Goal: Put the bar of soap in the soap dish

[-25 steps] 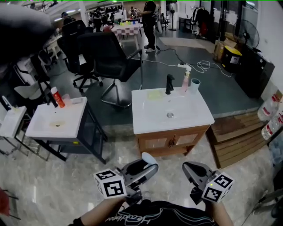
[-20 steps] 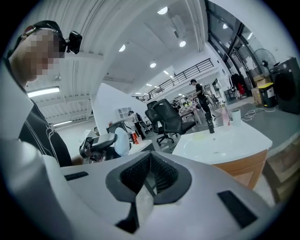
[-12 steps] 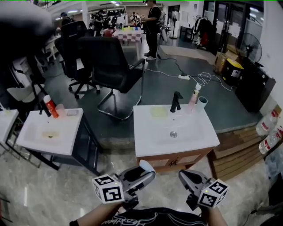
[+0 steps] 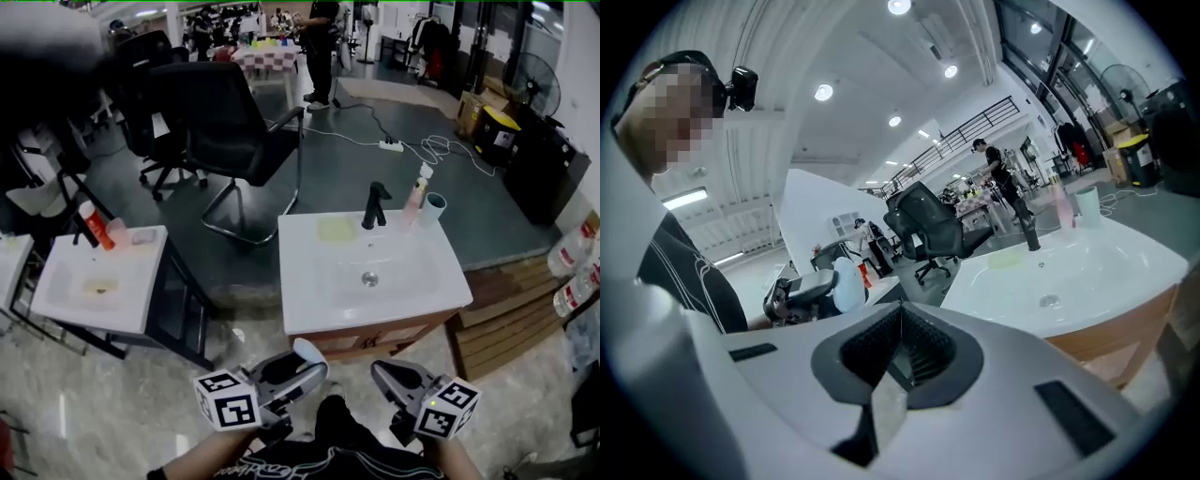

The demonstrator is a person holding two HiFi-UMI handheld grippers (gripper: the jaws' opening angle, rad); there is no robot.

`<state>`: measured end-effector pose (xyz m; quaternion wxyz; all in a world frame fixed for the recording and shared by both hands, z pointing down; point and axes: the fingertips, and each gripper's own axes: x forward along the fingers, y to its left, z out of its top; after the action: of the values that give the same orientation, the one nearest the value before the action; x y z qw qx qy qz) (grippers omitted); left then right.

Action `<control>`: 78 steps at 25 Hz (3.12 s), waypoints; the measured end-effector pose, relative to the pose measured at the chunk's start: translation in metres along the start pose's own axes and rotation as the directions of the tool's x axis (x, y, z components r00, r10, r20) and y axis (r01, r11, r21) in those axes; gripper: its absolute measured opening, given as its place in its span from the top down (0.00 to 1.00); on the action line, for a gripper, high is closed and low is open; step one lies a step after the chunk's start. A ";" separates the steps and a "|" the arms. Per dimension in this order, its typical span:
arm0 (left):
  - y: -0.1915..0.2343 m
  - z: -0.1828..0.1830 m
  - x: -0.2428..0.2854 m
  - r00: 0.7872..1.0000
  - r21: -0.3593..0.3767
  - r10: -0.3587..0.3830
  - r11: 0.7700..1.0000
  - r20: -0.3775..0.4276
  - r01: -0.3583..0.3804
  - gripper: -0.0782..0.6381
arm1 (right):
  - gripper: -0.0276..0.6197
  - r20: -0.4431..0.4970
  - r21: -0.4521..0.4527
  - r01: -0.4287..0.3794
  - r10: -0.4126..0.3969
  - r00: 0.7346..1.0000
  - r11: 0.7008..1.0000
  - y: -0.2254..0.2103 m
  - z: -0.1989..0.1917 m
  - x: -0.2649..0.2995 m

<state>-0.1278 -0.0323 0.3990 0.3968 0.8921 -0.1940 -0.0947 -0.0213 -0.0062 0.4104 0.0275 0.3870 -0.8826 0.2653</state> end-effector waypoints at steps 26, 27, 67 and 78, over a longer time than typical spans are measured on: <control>0.125 0.149 0.181 0.994 -0.023 0.067 0.998 0.089 -0.065 0.52 | 0.91 -0.013 -0.009 -0.082 0.082 0.997 0.997 -0.211 0.143 0.108; 0.130 0.154 0.185 0.993 -0.021 0.073 0.997 0.093 -0.071 0.52 | 0.91 -0.015 -0.011 -0.085 0.084 0.996 0.996 -0.216 0.146 0.112; 0.314 0.181 0.299 0.864 0.715 0.475 0.662 -0.170 -0.223 0.52 | 0.91 -0.073 0.004 -0.048 0.048 0.996 0.999 -0.325 0.142 0.131; 0.365 0.149 0.326 0.744 0.792 0.559 0.608 -0.367 -0.066 0.52 | 0.91 -0.094 0.052 -0.051 0.056 0.994 0.997 -0.343 0.120 0.140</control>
<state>0.0203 -0.4923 0.5664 0.0524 0.9045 -0.2452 0.3451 0.1393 -0.3501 0.4968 0.0528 0.3508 -0.8835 0.3060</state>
